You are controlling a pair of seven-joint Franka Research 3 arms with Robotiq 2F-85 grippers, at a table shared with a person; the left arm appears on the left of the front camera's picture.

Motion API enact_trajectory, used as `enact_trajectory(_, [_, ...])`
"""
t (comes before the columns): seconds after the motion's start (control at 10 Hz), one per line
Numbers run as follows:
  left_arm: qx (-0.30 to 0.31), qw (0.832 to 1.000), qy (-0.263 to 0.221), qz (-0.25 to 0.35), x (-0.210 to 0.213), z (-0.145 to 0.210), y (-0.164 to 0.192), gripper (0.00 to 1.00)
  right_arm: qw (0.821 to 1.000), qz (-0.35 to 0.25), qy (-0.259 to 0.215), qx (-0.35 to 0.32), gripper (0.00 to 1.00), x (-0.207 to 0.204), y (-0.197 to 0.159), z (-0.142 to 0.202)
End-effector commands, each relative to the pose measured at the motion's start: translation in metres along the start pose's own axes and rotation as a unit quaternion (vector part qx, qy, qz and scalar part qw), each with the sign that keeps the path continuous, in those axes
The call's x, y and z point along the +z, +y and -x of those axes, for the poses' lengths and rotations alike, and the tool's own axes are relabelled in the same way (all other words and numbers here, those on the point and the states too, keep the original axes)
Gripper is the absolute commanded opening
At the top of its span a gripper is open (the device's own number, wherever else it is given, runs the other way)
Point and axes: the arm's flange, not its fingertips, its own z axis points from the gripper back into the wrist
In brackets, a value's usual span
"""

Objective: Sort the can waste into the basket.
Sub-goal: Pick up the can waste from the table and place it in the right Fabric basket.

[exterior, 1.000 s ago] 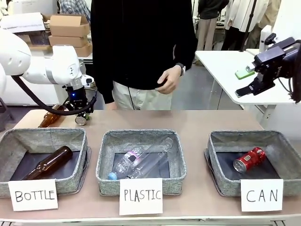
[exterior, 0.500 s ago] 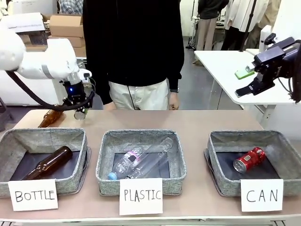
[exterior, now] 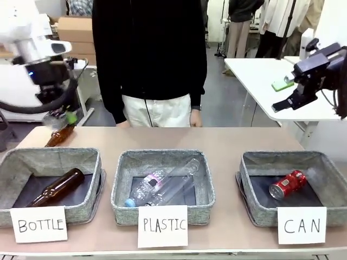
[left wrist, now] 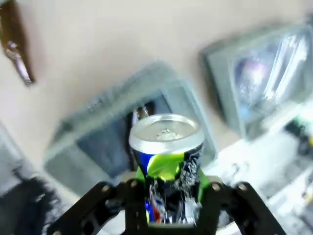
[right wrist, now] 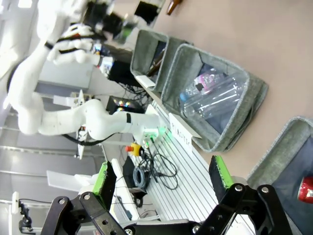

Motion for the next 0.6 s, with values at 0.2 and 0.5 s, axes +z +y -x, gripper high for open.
enact_trajectory(0.2, [-0.033,0.999,-0.01,-0.009,-0.003,0.05,-0.026,0.0,1.0,0.007,0.001,-0.008,1.0,0.001,0.003,-0.002])
enact_trajectory(0.5, [-0.046,0.998,-0.029,-0.03,-0.012,0.093,-0.044,0.36,1.0,0.0,0.0,0.0,1.0,0.0,0.0,0.0])
